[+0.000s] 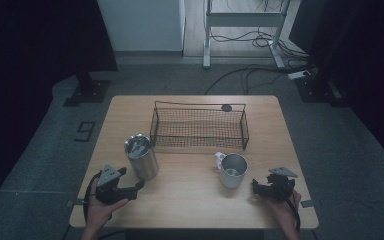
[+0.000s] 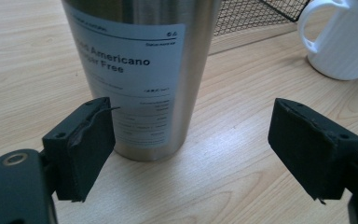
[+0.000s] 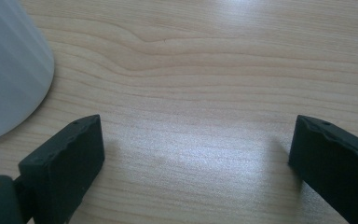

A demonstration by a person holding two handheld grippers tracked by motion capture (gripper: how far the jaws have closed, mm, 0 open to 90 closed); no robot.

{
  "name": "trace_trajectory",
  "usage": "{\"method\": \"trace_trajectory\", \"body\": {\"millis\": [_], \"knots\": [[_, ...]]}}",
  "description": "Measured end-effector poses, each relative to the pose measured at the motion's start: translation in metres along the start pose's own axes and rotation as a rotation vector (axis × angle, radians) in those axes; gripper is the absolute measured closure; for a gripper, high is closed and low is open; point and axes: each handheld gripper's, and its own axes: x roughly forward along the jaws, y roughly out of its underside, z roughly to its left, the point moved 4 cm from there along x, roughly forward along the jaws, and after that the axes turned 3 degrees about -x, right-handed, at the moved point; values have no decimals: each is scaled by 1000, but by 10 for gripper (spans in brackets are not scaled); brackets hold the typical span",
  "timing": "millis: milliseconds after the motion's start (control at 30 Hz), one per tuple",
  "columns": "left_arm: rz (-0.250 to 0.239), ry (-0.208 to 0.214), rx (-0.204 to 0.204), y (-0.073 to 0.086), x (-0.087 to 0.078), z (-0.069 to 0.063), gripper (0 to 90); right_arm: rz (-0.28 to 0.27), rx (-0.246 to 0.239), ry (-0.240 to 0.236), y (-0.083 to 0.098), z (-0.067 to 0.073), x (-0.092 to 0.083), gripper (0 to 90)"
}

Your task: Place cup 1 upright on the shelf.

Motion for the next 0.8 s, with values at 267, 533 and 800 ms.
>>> {"method": "trace_trajectory", "body": {"millis": [267, 533, 800], "knots": [[22, -9, -28, 3, 4, 6, 94, 0, 0, 1, 0, 0, 0, 32], [39, -12, -44, 5, 11, 9, 53, 0, 1, 3, 0, 0, 0, 35], [36, 8, -48, 4, 19, 11, 0, -1, 3, 2, 0, 0, 0, 36]]}}
